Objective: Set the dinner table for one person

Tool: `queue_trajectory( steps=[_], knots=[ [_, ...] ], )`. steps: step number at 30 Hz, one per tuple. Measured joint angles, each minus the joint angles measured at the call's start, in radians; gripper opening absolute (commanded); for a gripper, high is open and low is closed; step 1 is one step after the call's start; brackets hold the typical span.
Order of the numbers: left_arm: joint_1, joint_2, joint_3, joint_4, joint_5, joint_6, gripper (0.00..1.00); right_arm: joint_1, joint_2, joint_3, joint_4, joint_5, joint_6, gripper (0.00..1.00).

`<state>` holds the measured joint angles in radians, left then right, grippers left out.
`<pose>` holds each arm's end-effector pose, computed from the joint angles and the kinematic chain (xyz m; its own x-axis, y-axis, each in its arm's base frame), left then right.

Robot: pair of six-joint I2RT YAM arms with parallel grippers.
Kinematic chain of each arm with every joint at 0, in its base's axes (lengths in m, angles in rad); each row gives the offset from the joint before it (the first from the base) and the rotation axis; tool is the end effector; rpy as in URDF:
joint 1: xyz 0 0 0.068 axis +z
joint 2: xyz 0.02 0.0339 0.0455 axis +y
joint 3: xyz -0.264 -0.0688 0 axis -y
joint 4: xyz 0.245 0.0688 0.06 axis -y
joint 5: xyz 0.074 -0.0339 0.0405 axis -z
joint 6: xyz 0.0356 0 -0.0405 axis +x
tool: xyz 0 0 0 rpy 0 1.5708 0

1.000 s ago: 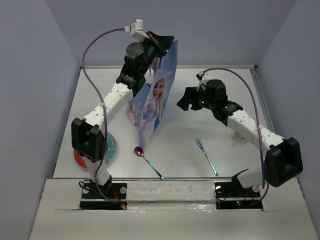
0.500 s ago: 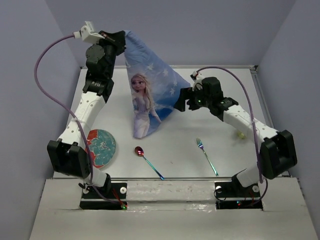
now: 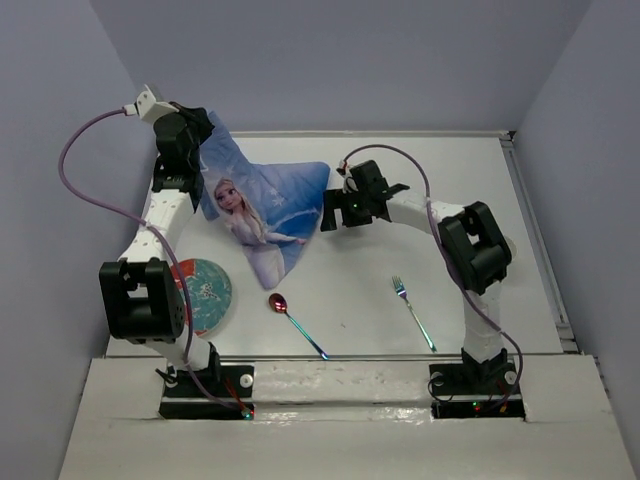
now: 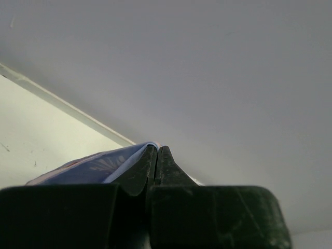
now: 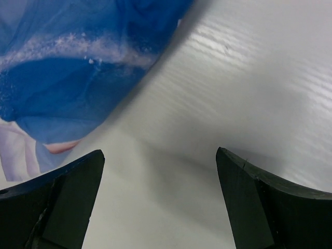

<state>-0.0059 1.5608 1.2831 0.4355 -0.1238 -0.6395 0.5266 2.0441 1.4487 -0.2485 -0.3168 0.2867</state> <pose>0.3774 0.0022 0.3852 0.1954 -0.5934 -0.7808 0.0006 0.7963 -0.6049 0.3822 0.2350 0.1802 -0.8053 -0.1573 -0.5716 -0.4471 0.7944 0.4112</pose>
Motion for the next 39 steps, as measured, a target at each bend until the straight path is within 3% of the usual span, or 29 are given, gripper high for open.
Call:
queue_trajectory(
  steps=[8, 11, 12, 14, 19, 25, 29, 30, 31, 32, 34, 39],
  knots=[
    [-0.006, 0.007, -0.034, 0.039, 0.042, -0.002, 0.00, 0.037, 0.184, 0.237, 0.006, -0.002, 0.045, 0.73],
    [-0.006, -0.011, -0.078, 0.048, 0.044, -0.001, 0.00, 0.038, 0.242, 0.286, 0.052, -0.048, 0.090, 0.40],
    [-0.006, -0.021, -0.094, 0.047, 0.044, -0.001, 0.00, 0.038, 0.261, 0.305, 0.068, -0.060, 0.118, 0.18],
    [-0.006, -0.038, -0.118, 0.048, 0.046, -0.003, 0.00, 0.038, 0.287, 0.322, 0.085, -0.068, 0.142, 0.00],
    [-0.006, -0.080, -0.167, 0.063, 0.063, -0.025, 0.00, 0.033, 0.270, 0.284, 0.123, -0.019, 0.190, 0.00],
    [-0.006, -0.141, -0.263, 0.123, 0.105, -0.103, 0.00, -0.030, 0.038, 0.164, 0.077, 0.072, 0.123, 0.00],
    [-0.013, -0.155, -0.309, 0.168, 0.148, -0.153, 0.00, -0.141, -0.113, 0.261, -0.012, 0.146, 0.021, 0.01],
    [-0.019, -0.157, -0.319, 0.178, 0.154, -0.161, 0.00, -0.161, -0.126, 0.292, -0.026, 0.169, -0.006, 0.07],
    [-0.027, -0.162, -0.334, 0.190, 0.162, -0.169, 0.00, -0.182, -0.140, 0.328, -0.034, 0.194, -0.033, 0.21],
    [-0.035, -0.164, -0.347, 0.201, 0.169, -0.175, 0.00, -0.193, -0.148, 0.354, -0.043, 0.216, -0.054, 0.55],
    [-0.056, -0.182, -0.397, 0.239, 0.177, -0.191, 0.00, -0.199, -0.150, 0.401, -0.066, 0.250, -0.091, 0.80],
    [-0.098, -0.239, -0.603, 0.333, 0.182, -0.233, 0.00, -0.177, -0.093, 0.399, -0.111, 0.266, -0.117, 0.87]
  ],
)
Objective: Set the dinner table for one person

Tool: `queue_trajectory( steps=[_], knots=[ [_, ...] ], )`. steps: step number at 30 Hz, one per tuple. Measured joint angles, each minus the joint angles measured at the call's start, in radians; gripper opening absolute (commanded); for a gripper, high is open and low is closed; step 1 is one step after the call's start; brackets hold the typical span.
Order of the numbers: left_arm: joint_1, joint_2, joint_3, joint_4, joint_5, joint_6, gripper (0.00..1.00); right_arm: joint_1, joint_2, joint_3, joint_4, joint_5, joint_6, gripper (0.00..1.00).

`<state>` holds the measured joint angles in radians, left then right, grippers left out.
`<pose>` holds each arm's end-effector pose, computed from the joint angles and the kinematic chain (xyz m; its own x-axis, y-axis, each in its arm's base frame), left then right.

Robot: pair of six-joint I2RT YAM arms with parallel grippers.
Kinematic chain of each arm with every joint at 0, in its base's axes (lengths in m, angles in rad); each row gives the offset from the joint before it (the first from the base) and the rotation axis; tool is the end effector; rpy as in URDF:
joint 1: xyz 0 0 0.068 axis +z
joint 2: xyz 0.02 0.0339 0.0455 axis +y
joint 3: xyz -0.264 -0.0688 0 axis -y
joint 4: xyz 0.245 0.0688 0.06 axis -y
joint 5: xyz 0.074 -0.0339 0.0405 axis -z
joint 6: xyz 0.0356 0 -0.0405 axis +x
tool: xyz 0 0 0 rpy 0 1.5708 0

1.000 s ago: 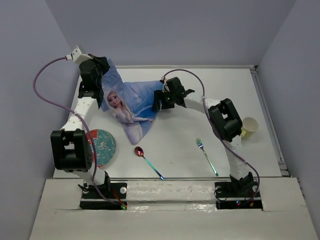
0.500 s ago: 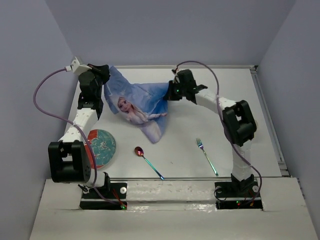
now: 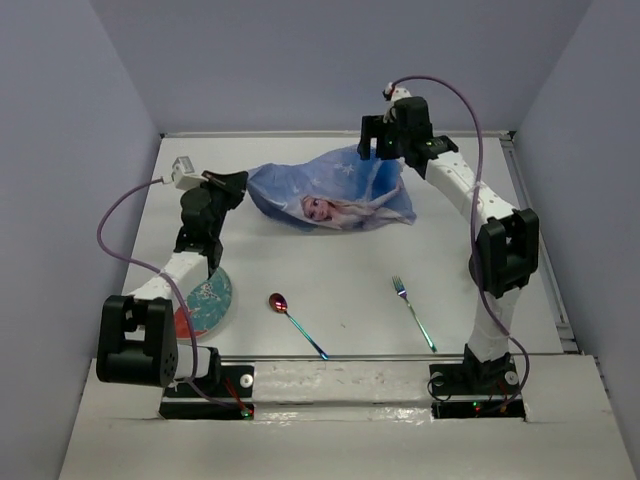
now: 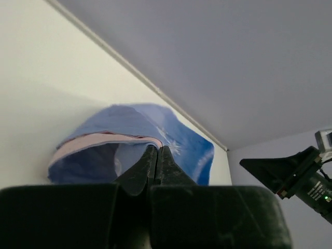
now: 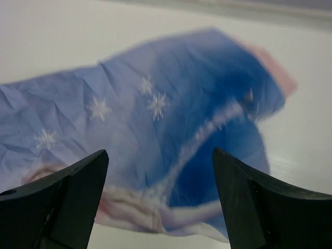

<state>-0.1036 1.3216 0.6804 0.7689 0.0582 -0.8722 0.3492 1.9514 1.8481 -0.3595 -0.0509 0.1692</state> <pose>0.2940 -0.0326 0.2848 -0.0415 -0.7643 -0.6436 0.2003 0.6247 -0.7547 0.4372 0.1611 0.3441 -0.4783 0.0048 -0.8782 -0.3083 0.9354 0.1731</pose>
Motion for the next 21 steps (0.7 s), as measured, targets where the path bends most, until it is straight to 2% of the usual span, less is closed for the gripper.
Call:
queue_trajectory(
  steps=[4, 7, 8, 9, 11, 12, 13, 15, 16, 17, 19, 21],
  knots=[
    [-0.009, -0.003, -0.137, 0.040, -0.010, -0.037, 0.00, 0.011, 0.008, -0.122, -0.067, 0.002, 0.002, 0.86],
    [-0.013, -0.003, -0.203, 0.065, -0.031, -0.060, 0.00, 0.011, -0.034, -0.261, -0.060, 0.007, 0.018, 0.75],
    [-0.014, -0.003, -0.212, 0.074, -0.041, -0.064, 0.00, 0.011, -0.070, -0.333, -0.053, 0.011, 0.031, 0.66],
    [-0.014, -0.003, -0.215, 0.079, -0.048, -0.068, 0.00, 0.010, -0.124, -0.419, -0.055, 0.018, 0.048, 0.64],
    [-0.014, -0.003, -0.216, 0.096, -0.064, -0.074, 0.00, 0.009, -0.203, -0.525, -0.047, 0.035, 0.074, 0.42],
    [-0.014, -0.003, -0.216, 0.115, -0.072, -0.077, 0.00, 0.005, -0.248, -0.573, -0.038, 0.044, 0.090, 0.36],
    [-0.014, -0.003, -0.216, 0.127, -0.076, -0.081, 0.00, 0.001, -0.296, -0.625, -0.024, 0.049, 0.111, 0.35],
    [-0.015, -0.003, -0.216, 0.148, -0.084, -0.089, 0.00, -0.018, -0.387, -0.722, 0.014, 0.060, 0.150, 0.43],
    [-0.016, -0.003, -0.216, 0.155, -0.086, -0.090, 0.00, -0.033, -0.407, -0.747, 0.024, 0.061, 0.162, 0.51],
    [-0.017, -0.003, -0.216, 0.159, -0.087, -0.091, 0.00, -0.047, -0.416, -0.766, 0.038, 0.063, 0.174, 0.66],
    [-0.023, -0.003, -0.216, 0.171, -0.089, -0.094, 0.00, -0.080, -0.417, -0.798, 0.066, 0.067, 0.188, 0.71],
    [-0.029, -0.003, -0.216, 0.180, -0.089, -0.095, 0.00, -0.141, -0.384, -0.825, 0.096, 0.044, 0.194, 0.71]
  ],
)
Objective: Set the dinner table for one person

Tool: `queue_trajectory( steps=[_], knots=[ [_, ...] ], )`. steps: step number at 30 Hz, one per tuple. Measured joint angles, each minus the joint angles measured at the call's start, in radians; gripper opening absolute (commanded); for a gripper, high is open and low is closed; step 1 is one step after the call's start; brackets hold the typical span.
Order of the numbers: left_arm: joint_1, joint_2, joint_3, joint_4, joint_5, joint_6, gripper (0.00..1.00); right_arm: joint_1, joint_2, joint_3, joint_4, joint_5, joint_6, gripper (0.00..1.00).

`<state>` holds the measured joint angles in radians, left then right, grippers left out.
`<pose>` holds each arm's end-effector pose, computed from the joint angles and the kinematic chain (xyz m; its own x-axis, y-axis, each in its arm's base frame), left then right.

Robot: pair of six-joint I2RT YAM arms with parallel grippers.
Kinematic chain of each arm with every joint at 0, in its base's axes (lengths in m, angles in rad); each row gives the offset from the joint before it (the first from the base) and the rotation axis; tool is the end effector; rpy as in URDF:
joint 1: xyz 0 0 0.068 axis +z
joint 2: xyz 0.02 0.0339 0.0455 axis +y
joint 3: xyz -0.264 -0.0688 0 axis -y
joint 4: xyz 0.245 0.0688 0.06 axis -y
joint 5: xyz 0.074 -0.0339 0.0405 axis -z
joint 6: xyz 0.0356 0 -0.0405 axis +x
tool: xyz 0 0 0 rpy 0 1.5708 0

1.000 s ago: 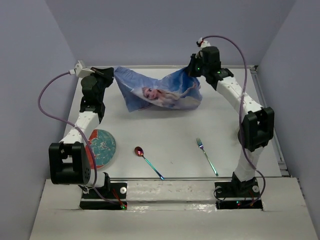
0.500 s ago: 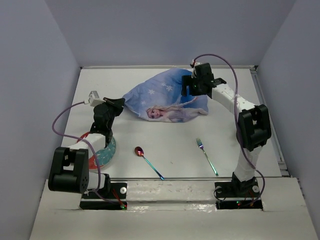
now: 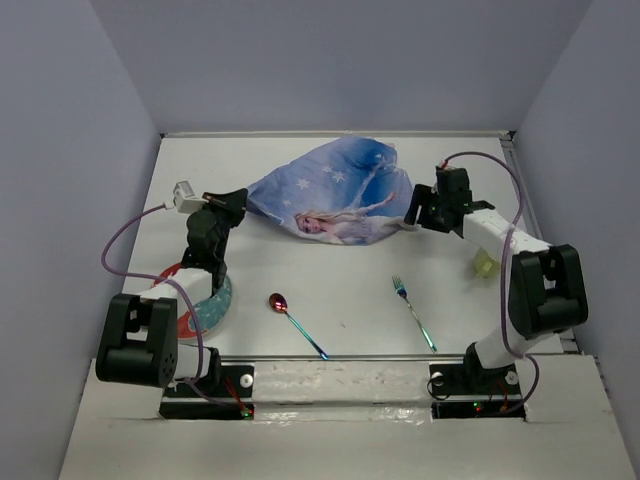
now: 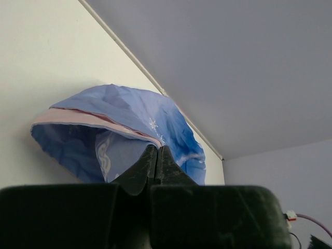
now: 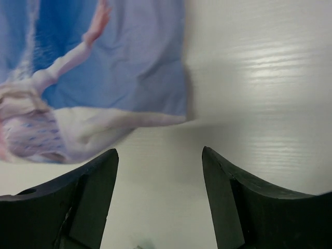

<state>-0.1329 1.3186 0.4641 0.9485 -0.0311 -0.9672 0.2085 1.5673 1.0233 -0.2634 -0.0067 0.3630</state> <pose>0.2671 -0.0346 0.2340 -0.0310 -0.8261 -0.5627 0.1344 0.5544 -0.8213 0.3282 0.0697 0.2228 -0.7359 0.2072 -0.6446 0.0533 0.9668 0.2500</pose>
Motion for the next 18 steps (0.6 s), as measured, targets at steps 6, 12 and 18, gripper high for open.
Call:
queue_trajectory(
  steps=[6, 12, 18],
  knots=[
    [-0.010, 0.000, 0.000, 0.008, 0.001, -0.001, 0.00, -0.080, 0.141, 0.022, 0.071, -0.138, -0.013, 0.71],
    [-0.011, 0.000, 0.000, 0.017, 0.001, -0.004, 0.00, -0.069, 0.246, 0.126, 0.129, -0.256, -0.014, 0.57],
    [-0.012, 0.000, -0.013, 0.034, 0.001, -0.009, 0.00, -0.069, 0.312, 0.149, 0.167, -0.306, 0.023, 0.00]
  ],
)
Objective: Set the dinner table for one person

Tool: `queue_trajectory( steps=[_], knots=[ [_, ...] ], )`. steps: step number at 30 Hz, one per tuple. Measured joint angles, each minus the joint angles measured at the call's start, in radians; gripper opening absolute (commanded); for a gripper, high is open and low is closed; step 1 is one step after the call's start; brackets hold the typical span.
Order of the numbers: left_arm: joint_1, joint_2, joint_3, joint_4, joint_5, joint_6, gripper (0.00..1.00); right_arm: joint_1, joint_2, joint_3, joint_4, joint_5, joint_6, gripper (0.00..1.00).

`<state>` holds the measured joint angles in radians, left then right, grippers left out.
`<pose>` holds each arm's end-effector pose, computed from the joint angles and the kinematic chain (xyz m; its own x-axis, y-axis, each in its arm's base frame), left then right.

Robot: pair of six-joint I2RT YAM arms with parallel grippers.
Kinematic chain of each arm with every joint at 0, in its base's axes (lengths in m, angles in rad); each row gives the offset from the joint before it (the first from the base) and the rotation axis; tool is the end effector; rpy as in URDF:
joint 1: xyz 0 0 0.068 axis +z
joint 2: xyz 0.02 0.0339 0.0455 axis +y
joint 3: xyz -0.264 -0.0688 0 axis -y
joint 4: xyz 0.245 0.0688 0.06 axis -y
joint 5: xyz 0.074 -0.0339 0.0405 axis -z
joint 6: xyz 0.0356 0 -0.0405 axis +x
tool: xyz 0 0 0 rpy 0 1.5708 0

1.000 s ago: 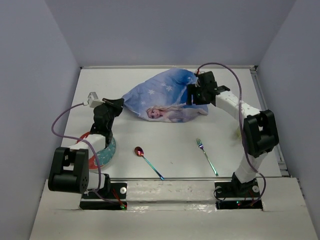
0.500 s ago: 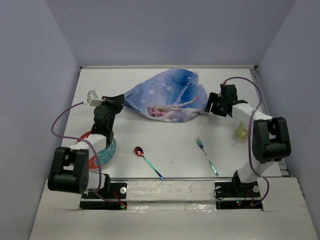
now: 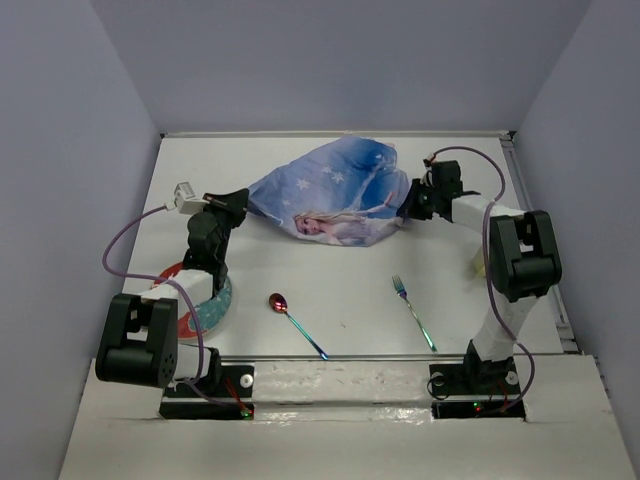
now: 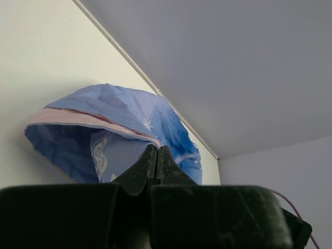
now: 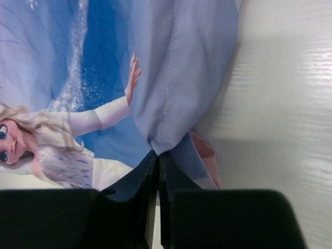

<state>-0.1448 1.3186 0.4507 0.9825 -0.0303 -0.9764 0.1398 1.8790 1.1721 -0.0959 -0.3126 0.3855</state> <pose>0.2645 -0.0375 0.2335 -0.0315 -0.8323 -0.5535 0.1578 0.5427 -0.8250 0.3949 0.0666 0.1740 -0.7894 0.2502 -0.5605 -0.0511 0.8832 0.4662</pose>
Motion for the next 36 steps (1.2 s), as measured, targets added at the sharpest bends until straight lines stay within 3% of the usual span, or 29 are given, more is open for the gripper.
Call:
queue_trajectory(
  steps=[4, 9, 11, 12, 13, 14, 16, 20, 24, 30, 36],
  knots=[
    [0.000, -0.003, 0.000, 0.006, 0.000, -0.003, 0.00, 0.000, -0.057, -0.026, -0.001, 0.012, 0.011, 0.00],
    [-0.005, -0.006, 0.000, 0.018, -0.001, -0.013, 0.00, 0.006, -0.272, -0.037, -0.073, 0.051, 0.003, 0.01],
    [-0.007, -0.007, -0.002, 0.021, -0.001, -0.015, 0.00, 0.007, -0.352, -0.029, -0.111, 0.070, -0.005, 0.18],
    [-0.007, -0.007, -0.005, 0.024, -0.001, -0.017, 0.00, 0.008, -0.397, -0.014, -0.133, 0.079, -0.010, 0.46],
    [-0.012, -0.007, -0.007, 0.024, -0.001, -0.017, 0.00, 0.009, -0.415, 0.005, -0.150, 0.093, -0.024, 0.60],
    [-0.013, -0.007, -0.011, 0.024, -0.001, -0.018, 0.00, 0.011, -0.418, 0.027, -0.159, 0.113, -0.030, 0.79],
    [-0.018, -0.007, -0.017, 0.024, 0.000, -0.021, 0.00, 0.012, -0.385, 0.060, -0.171, 0.147, -0.039, 0.87],
    [-0.027, -0.010, -0.035, 0.032, 0.000, -0.022, 0.00, 0.012, -0.259, 0.088, -0.199, 0.180, -0.053, 0.89],
    [-0.032, -0.037, -0.089, 0.031, -0.001, -0.021, 0.00, 0.012, -0.234, 0.048, -0.247, 0.192, -0.048, 0.82],
    [-0.032, -0.106, -0.135, 0.026, -0.001, -0.025, 0.00, 0.012, -0.486, -0.193, -0.214, 0.179, 0.016, 0.69],
    [-0.038, -0.161, -0.168, 0.029, -0.006, -0.025, 0.00, 0.012, -0.712, -0.464, -0.216, 0.169, 0.094, 0.64]
  ],
)
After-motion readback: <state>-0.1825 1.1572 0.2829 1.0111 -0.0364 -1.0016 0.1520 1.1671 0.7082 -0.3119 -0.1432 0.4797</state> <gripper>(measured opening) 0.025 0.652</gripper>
